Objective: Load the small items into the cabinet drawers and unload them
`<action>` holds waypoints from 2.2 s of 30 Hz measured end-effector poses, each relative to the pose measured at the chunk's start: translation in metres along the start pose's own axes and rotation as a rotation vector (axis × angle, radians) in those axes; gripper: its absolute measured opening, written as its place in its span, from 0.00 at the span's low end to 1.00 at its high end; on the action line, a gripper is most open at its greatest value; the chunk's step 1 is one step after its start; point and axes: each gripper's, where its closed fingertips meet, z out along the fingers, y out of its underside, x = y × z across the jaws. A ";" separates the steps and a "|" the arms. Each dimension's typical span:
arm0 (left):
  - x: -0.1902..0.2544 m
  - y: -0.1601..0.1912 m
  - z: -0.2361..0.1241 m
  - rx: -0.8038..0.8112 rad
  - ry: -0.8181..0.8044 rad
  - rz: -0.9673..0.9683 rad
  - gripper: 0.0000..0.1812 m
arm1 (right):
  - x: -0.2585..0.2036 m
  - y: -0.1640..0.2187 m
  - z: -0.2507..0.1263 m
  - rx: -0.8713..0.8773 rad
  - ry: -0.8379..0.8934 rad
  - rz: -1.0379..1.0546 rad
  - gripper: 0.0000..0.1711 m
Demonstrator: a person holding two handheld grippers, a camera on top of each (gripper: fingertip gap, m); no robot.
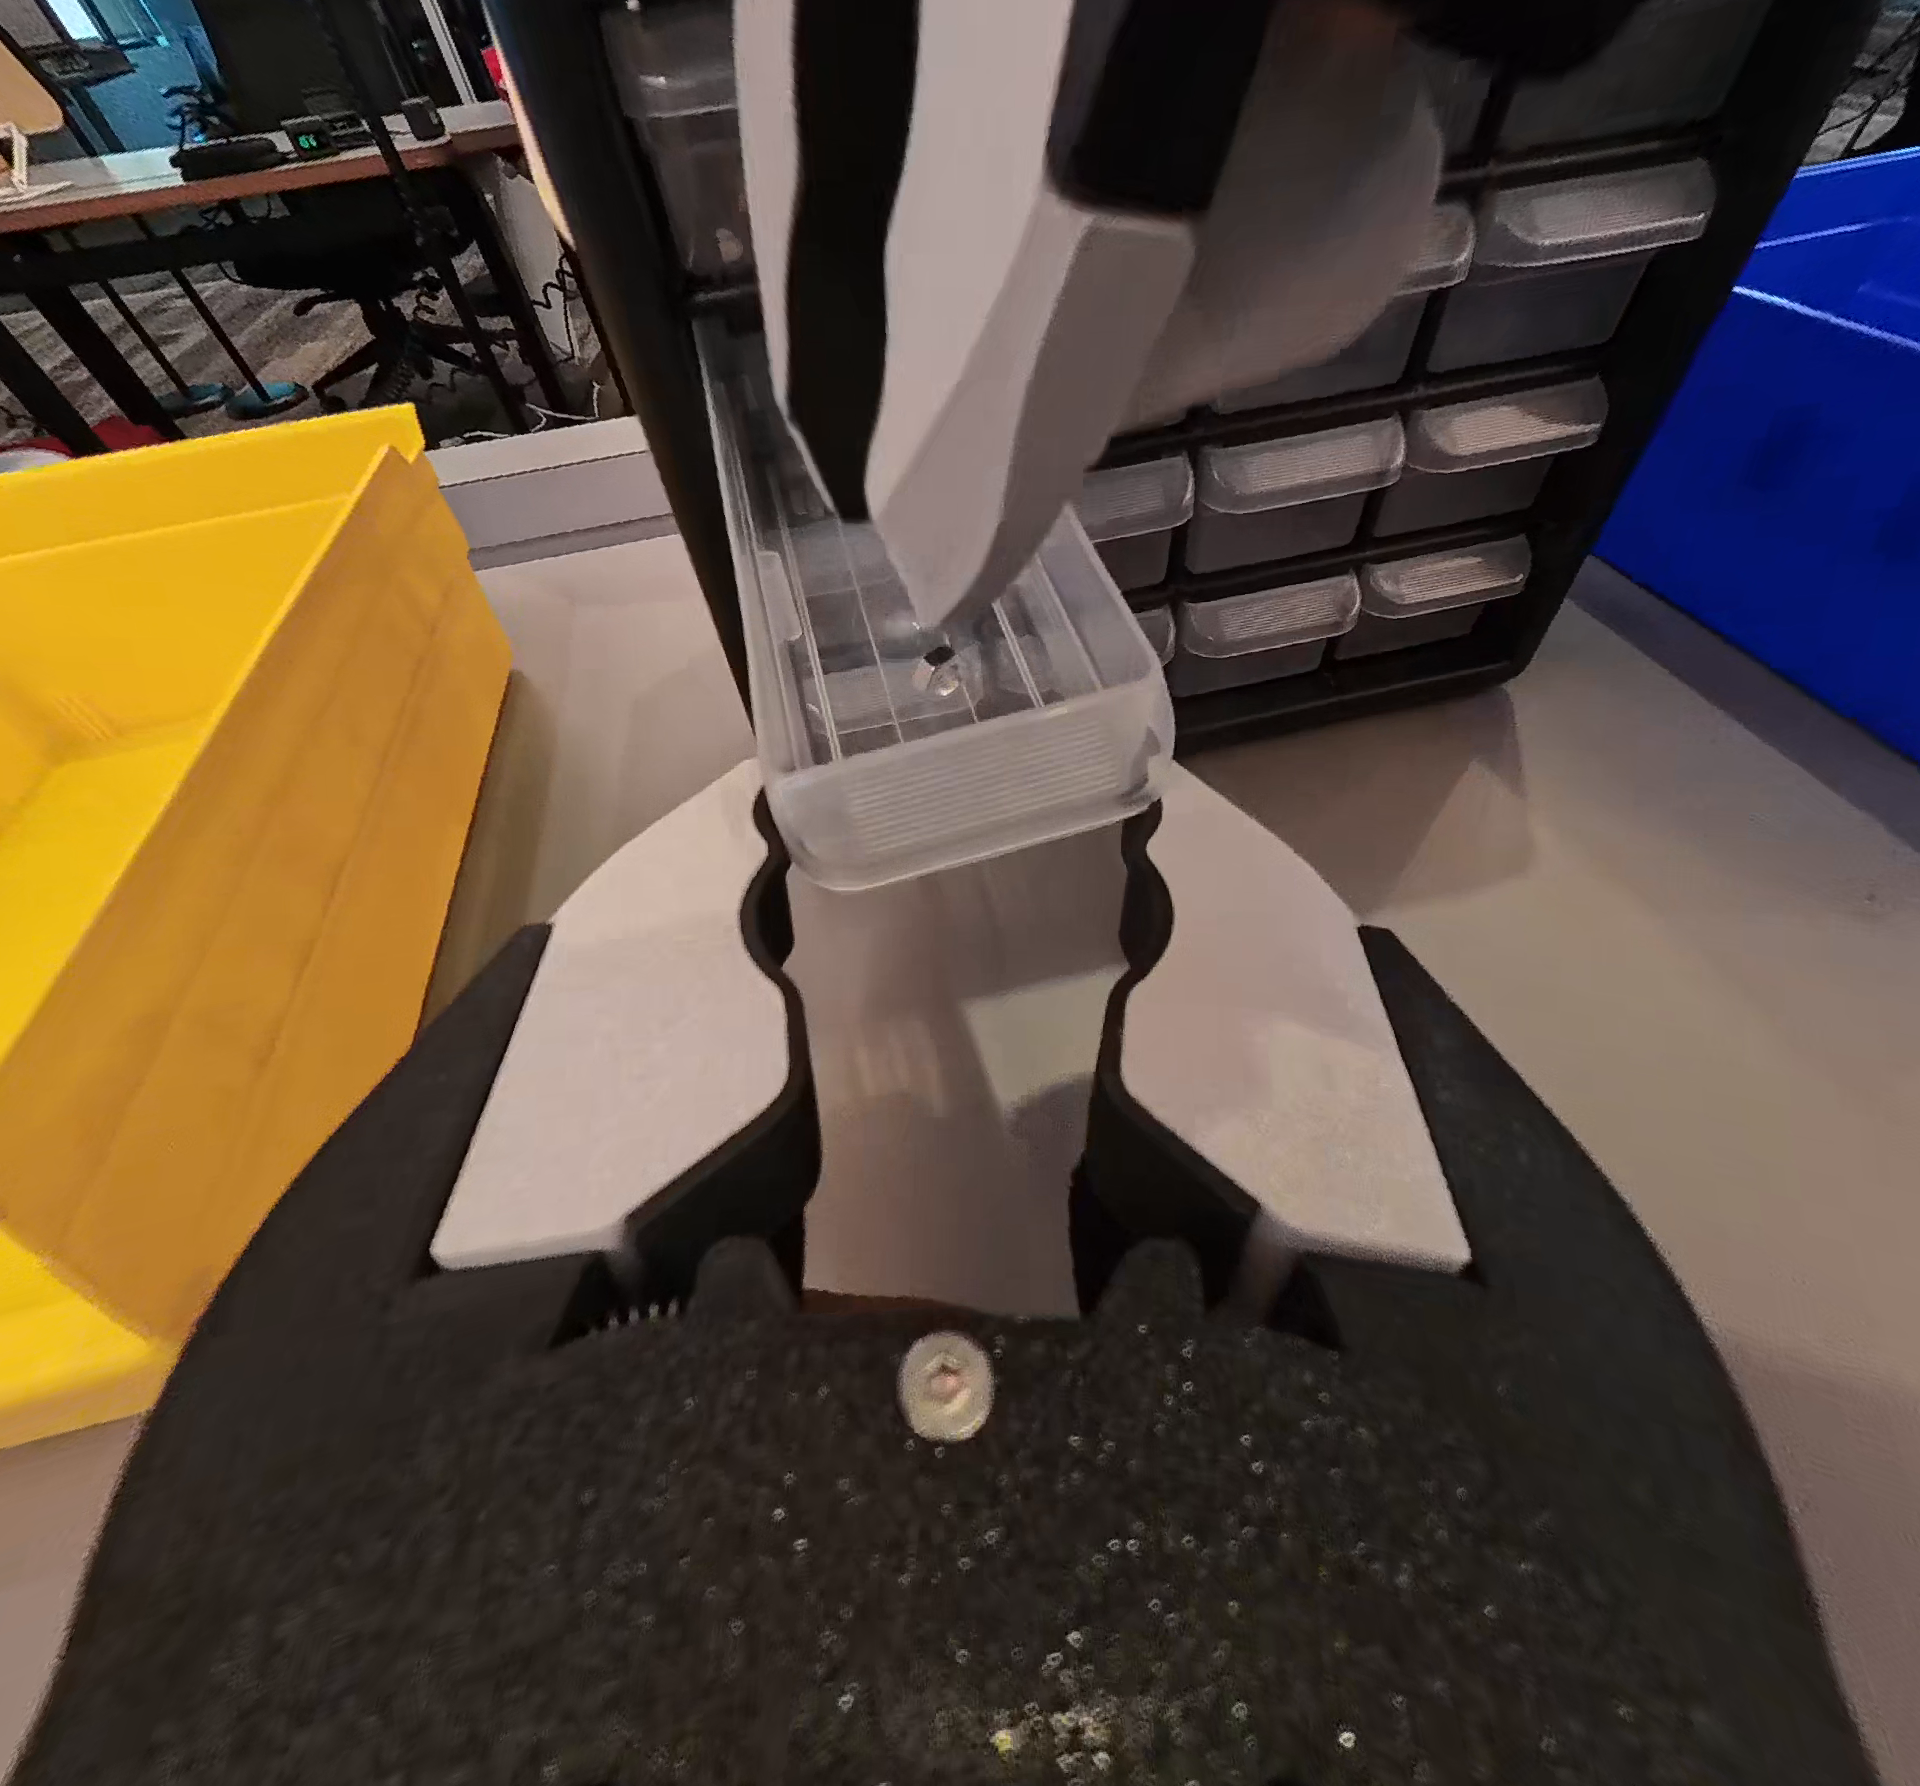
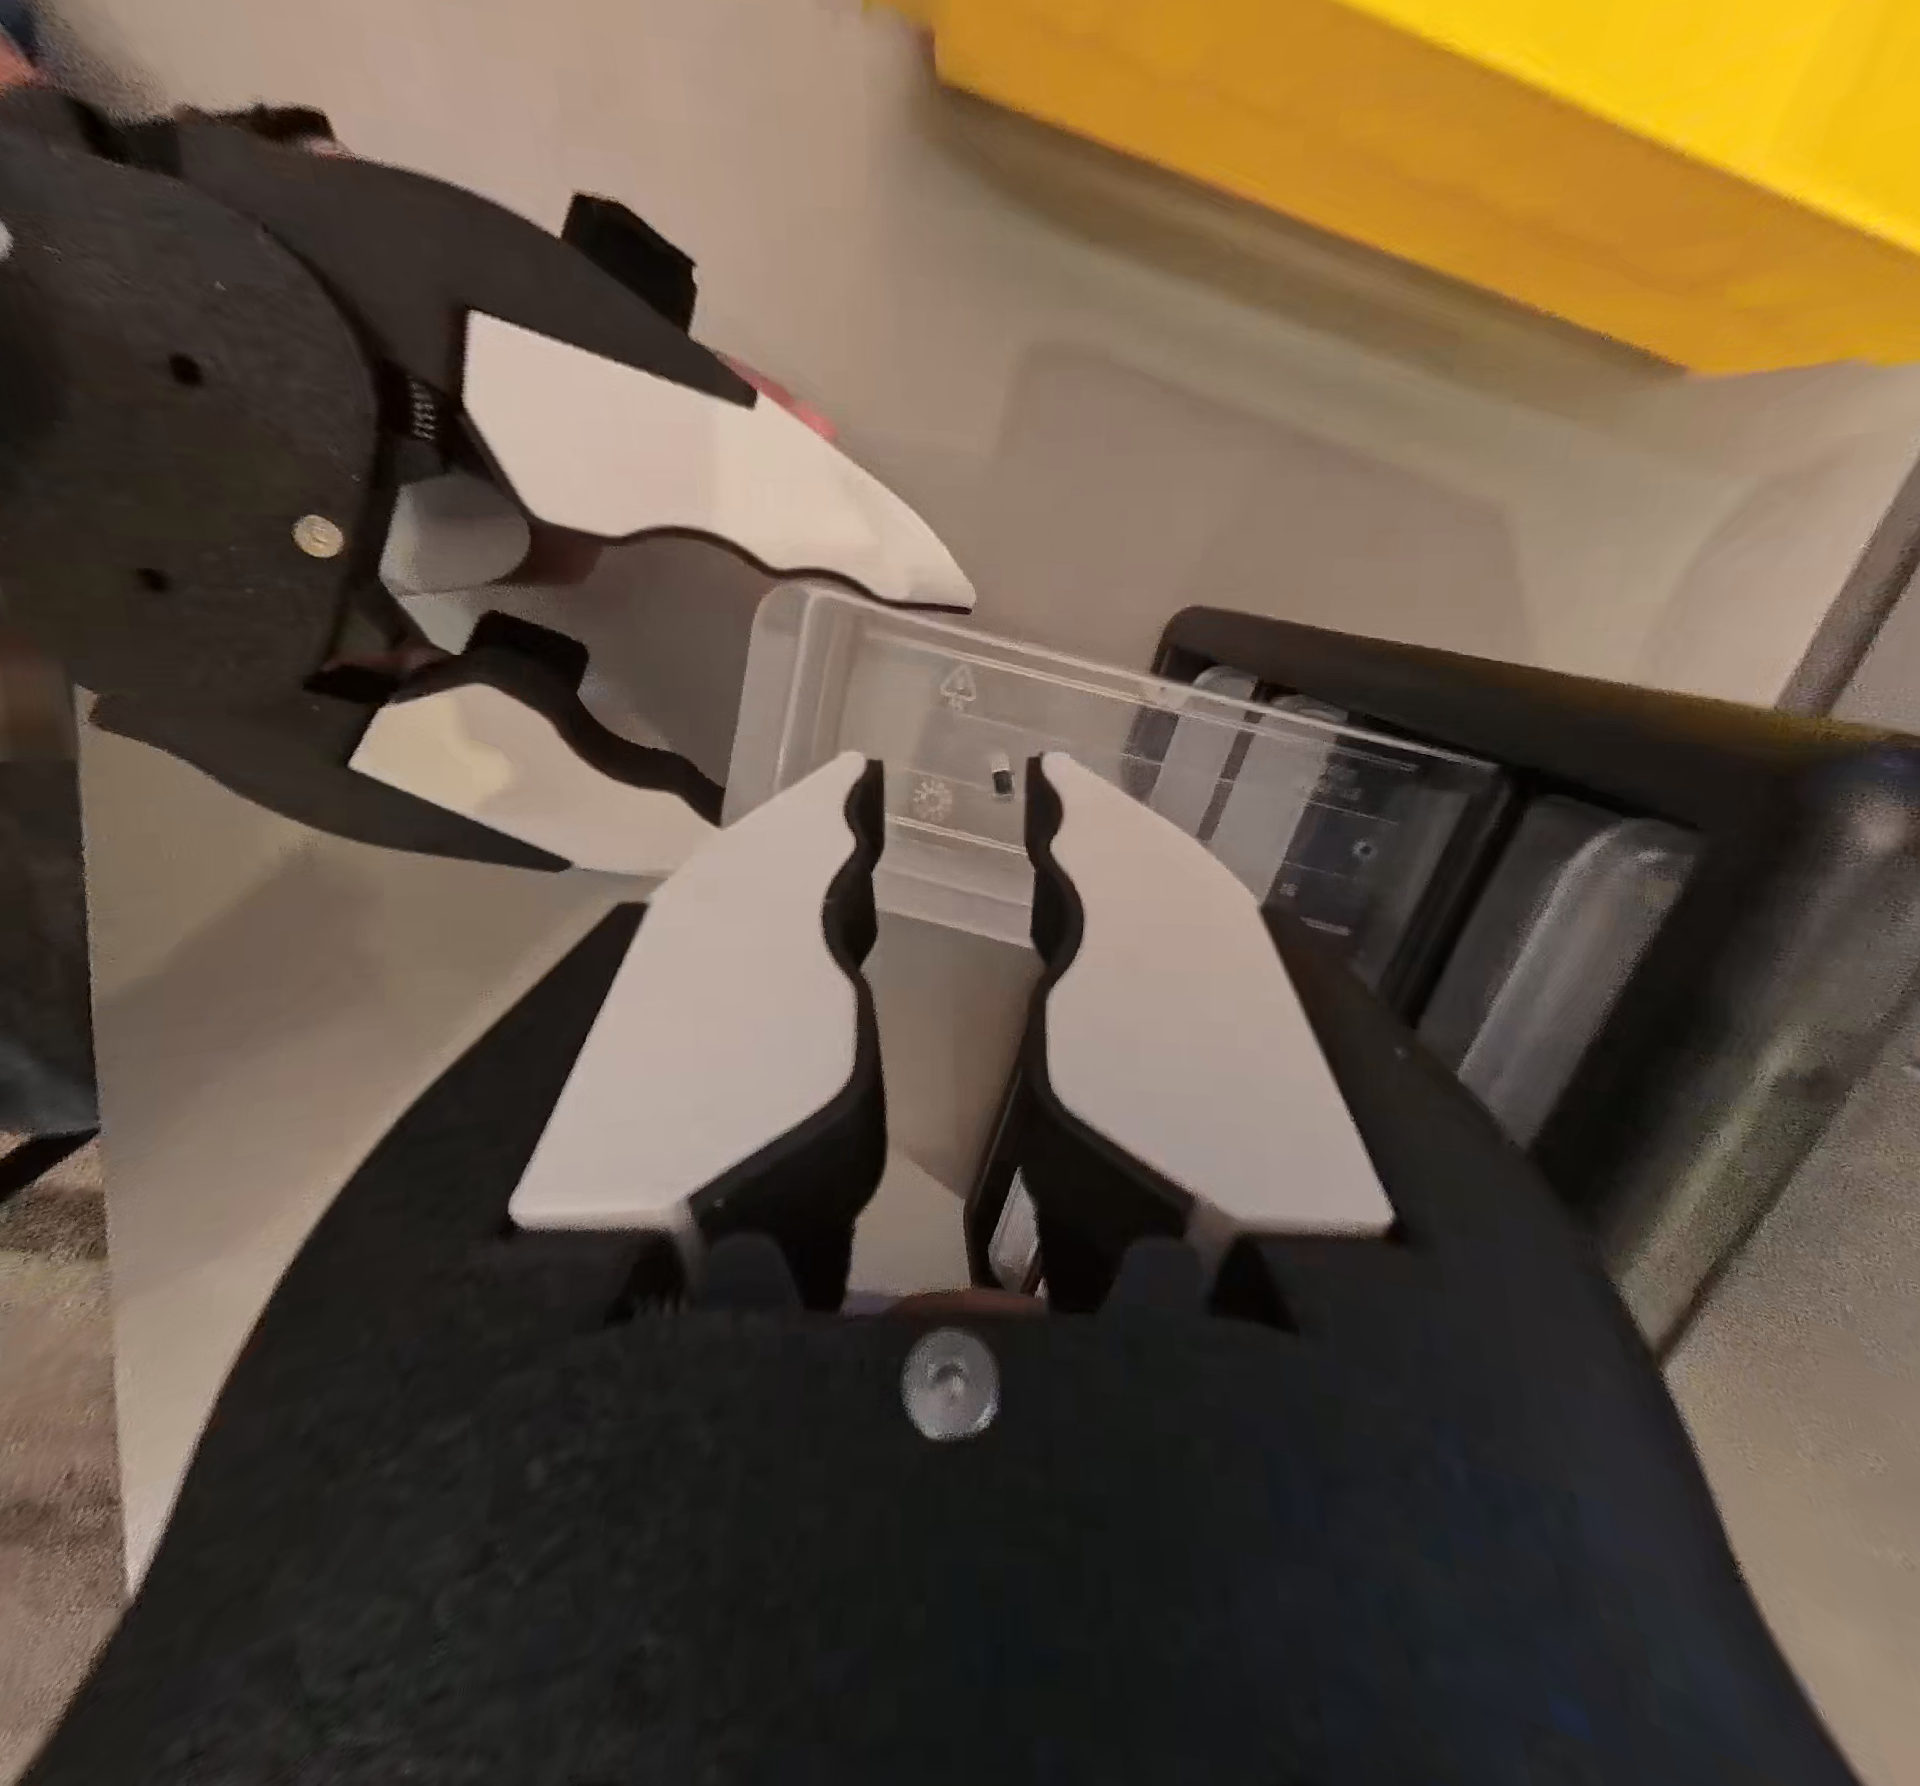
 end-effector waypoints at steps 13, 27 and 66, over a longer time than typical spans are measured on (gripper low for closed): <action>0.001 0.000 -0.001 0.000 0.000 -0.003 0.34 | 0.014 0.017 0.029 -0.294 -0.026 -0.005 0.01; 0.002 0.000 -0.002 0.003 0.002 -0.005 0.34 | 0.002 0.010 0.011 -0.238 -0.063 0.069 0.13; 0.000 0.001 -0.003 0.009 0.003 0.006 0.34 | -0.011 -0.005 -0.067 0.242 -0.057 -0.033 0.00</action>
